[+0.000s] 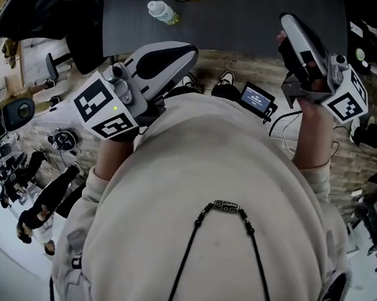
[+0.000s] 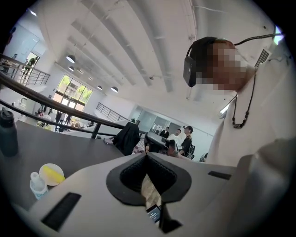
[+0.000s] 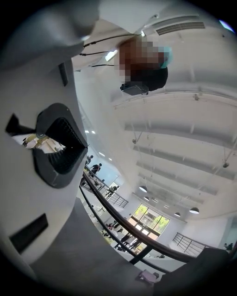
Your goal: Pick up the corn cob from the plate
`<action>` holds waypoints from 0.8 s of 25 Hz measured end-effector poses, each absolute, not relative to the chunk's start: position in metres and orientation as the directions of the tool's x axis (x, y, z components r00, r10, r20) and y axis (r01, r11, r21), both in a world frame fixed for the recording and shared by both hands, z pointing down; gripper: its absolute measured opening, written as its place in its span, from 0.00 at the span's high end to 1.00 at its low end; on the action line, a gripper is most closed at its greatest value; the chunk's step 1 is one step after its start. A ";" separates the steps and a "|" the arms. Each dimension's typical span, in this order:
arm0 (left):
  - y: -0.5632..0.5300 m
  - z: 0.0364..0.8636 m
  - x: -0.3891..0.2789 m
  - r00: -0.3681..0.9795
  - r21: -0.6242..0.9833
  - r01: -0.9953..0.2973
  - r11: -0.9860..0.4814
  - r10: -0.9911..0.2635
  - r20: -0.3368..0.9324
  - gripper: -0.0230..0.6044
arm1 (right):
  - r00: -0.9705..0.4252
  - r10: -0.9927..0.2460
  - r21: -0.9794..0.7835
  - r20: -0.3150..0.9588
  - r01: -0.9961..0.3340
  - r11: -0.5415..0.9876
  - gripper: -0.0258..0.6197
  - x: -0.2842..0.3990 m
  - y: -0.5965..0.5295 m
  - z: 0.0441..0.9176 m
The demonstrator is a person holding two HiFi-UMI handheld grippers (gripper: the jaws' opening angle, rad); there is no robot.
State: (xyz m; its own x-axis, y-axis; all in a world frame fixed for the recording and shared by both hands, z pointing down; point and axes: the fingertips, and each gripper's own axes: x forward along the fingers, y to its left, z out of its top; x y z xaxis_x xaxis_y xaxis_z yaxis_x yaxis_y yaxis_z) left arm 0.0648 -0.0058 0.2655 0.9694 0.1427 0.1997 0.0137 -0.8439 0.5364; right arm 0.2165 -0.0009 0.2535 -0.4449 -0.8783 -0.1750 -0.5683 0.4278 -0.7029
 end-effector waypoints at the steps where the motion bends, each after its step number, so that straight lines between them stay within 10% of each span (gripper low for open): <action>1: -0.008 0.265 0.067 0.969 0.535 0.019 -0.845 0.147 0.198 0.96 | -0.441 -0.878 -0.702 -0.184 -0.566 0.432 0.94 0.218 0.001 0.253; 20: -0.023 0.256 0.065 0.938 0.536 0.294 -0.791 0.345 -0.005 0.96 | -0.260 -0.960 -0.604 -0.099 -0.751 0.266 0.94 0.199 0.032 0.229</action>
State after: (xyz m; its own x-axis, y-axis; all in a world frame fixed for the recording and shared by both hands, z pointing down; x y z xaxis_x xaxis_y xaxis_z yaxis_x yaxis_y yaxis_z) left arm 0.0655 -0.0234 0.2562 0.9385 0.3453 -0.0046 0.2937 -0.7912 0.5364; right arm 0.1987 0.0319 0.2289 -0.2602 -0.9604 -0.0994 -0.7509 0.2661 -0.6045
